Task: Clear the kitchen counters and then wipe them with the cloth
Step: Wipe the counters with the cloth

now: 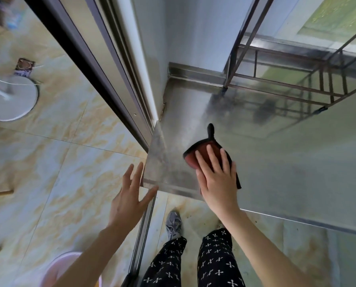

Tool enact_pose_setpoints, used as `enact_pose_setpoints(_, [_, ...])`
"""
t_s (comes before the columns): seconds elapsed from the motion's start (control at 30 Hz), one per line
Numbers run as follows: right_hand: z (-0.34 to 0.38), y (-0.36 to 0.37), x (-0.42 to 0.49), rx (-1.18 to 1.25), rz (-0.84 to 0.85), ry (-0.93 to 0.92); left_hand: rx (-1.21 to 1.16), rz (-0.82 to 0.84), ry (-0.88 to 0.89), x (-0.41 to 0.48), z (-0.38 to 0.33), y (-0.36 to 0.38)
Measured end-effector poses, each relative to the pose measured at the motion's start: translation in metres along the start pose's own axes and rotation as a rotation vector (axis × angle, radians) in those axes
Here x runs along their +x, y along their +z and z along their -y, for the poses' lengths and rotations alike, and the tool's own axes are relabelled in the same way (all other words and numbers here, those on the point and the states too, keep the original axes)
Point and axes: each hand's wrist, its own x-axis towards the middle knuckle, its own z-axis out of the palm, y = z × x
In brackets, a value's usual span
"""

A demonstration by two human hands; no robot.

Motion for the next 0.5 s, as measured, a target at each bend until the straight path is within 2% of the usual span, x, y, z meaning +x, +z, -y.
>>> enact_pose_setpoints(0.07, [0.020, 0.001, 0.009, 0.054, -0.029, 0.119, 0.001, -0.024, -0.049, -0.016, 0.014, -0.001])
enact_pose_setpoints(0.1, [0.032, 0.003, 0.009, 0.057, -0.022, 0.087, 0.006, -0.026, -0.069, -0.022, 0.018, -0.002])
enact_pose_setpoints(0.23, [0.056, 0.014, -0.008, -0.046, 0.077, -0.339, 0.014, -0.015, -0.113, -0.038, 0.024, -0.007])
enact_pose_setpoints(0.3, [0.046, 0.014, -0.009, -0.065, 0.095, -0.398, 0.017, -0.035, -0.093, -0.041, 0.024, -0.012])
enact_pose_setpoints(0.4, [0.044, 0.009, -0.002, -0.031, 0.095, -0.212, 0.020, -0.062, -0.078, -0.042, 0.027, -0.019])
enact_pose_setpoints(0.5, [0.075, 0.011, 0.000, 0.009, 0.065, -0.028, 0.006, -0.057, -0.048, -0.037, 0.024, -0.021])
